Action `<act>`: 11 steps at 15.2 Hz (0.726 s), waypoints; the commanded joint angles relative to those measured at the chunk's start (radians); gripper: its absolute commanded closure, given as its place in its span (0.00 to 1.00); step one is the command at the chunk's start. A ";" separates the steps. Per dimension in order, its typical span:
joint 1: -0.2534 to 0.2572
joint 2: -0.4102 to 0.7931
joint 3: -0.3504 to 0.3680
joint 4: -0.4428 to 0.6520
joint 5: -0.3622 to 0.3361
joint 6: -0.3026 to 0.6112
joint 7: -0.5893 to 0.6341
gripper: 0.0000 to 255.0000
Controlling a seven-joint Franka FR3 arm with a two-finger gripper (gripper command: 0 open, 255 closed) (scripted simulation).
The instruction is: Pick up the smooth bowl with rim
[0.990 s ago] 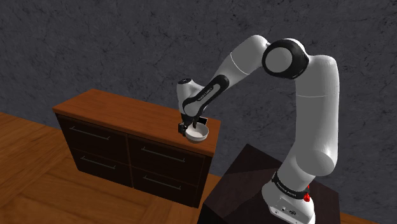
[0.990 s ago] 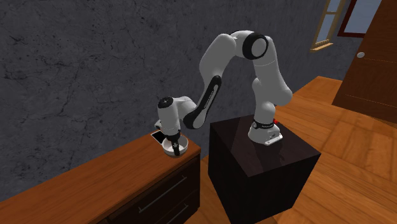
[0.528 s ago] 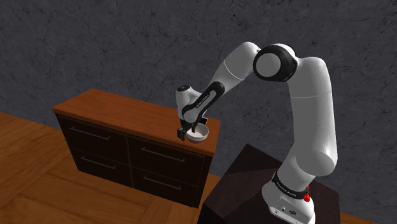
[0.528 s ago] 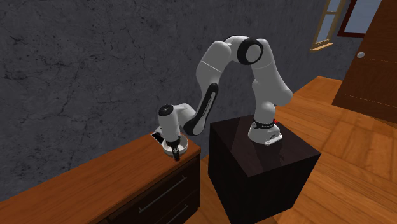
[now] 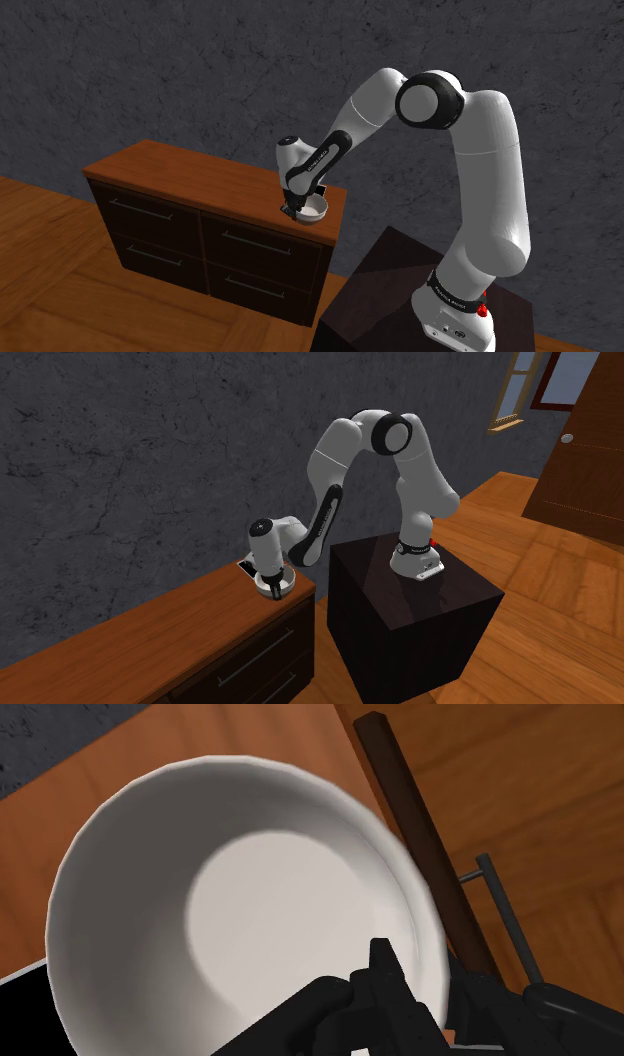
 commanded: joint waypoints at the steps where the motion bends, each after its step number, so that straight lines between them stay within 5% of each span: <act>1: 0.000 0.001 0.000 0.000 0.000 0.001 0.000 1.00; 11: -0.006 -0.081 0.010 -0.016 0.015 -0.064 -0.020 1.00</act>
